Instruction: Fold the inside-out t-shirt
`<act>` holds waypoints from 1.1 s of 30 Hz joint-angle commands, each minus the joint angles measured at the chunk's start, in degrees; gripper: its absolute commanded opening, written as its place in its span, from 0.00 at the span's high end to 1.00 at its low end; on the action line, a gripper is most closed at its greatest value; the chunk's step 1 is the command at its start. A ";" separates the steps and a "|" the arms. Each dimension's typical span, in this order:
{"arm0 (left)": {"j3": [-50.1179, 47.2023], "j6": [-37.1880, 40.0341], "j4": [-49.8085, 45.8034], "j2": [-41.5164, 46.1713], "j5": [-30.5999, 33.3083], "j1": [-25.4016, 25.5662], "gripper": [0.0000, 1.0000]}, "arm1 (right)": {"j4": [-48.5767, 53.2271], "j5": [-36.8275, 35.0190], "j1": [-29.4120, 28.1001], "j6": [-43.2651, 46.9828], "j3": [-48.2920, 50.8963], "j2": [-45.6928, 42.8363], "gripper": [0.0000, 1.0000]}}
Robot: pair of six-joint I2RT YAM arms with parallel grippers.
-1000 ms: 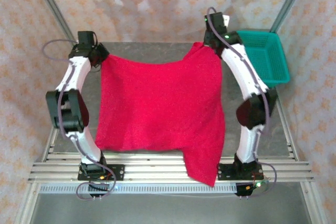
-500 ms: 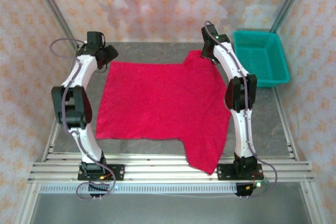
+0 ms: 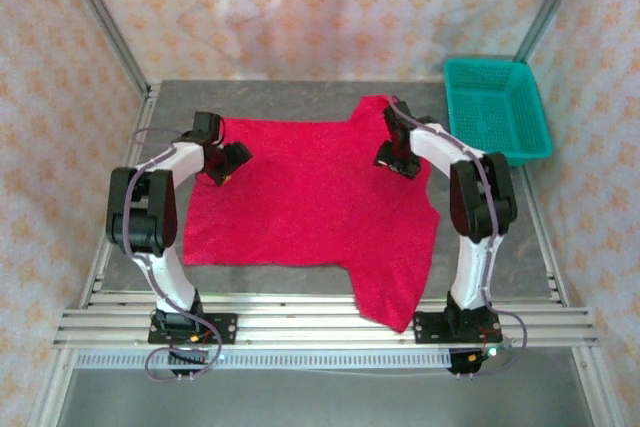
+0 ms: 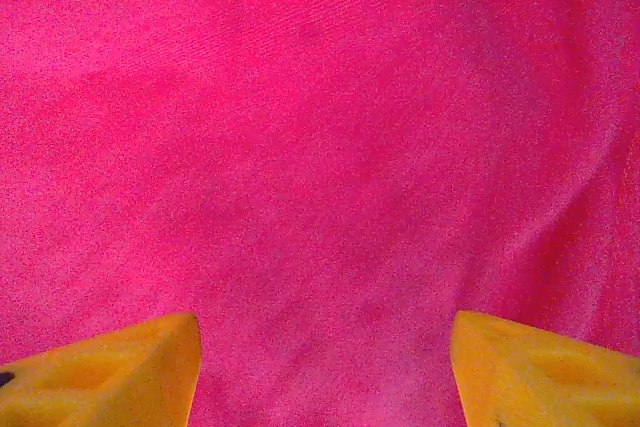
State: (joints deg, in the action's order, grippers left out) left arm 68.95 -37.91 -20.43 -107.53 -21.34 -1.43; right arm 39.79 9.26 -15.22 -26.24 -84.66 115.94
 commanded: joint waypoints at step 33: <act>4.57 5.00 -5.31 19.39 15.46 -4.43 0.00 | 8.48 3.04 1.95 2.99 -16.97 -2.75 0.28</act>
State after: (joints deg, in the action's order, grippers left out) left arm 79.61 -33.30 -27.53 -96.79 -11.38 -5.63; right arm 53.01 11.03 -11.73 -22.55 -109.47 122.98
